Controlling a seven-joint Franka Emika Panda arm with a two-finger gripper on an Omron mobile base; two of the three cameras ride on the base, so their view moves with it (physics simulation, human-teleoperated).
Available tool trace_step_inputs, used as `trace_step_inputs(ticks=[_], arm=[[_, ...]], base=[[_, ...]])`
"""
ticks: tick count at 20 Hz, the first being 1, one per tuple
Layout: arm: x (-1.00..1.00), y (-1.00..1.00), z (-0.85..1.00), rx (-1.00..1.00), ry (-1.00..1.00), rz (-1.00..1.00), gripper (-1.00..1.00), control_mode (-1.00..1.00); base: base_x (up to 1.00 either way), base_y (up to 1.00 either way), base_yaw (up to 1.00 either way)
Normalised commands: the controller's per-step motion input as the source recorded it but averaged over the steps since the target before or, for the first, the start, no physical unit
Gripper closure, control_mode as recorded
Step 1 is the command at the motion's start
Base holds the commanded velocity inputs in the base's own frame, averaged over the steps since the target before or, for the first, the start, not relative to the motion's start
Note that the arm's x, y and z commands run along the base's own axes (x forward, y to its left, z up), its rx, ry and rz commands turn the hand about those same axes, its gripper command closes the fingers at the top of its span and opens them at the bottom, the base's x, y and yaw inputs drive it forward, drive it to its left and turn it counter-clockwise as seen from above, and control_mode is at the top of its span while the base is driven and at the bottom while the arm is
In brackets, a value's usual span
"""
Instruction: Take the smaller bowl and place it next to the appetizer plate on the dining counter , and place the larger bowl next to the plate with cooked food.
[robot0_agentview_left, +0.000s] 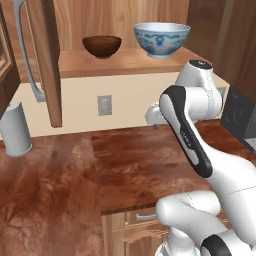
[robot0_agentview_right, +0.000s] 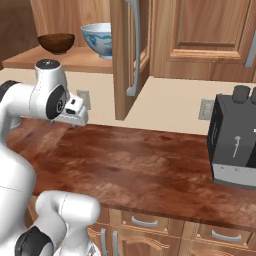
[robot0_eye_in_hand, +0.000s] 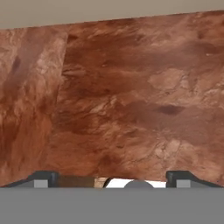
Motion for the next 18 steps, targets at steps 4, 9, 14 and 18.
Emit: trace_step_inputs(ticks=[4, 9, 14, 18], arm=[[-0.09, 0.26, 0.41, 0.06, -0.04, -0.23, -1.00, -1.00], [-0.14, 0.14, 0.81, 0.18, -0.18, -0.17, -1.00, -1.00], [-0.10, 0.29, 0.60, 0.30, -0.26, -0.17, -1.00, -1.00], [0.00, 0.37, 0.53, 0.39, -0.27, -0.16, -1.00, -1.00]], base=[[0.00, 0.00, 0.00], [0.00, 0.00, 0.00], [0.00, 0.00, 0.00], [0.00, 0.00, 0.00]])
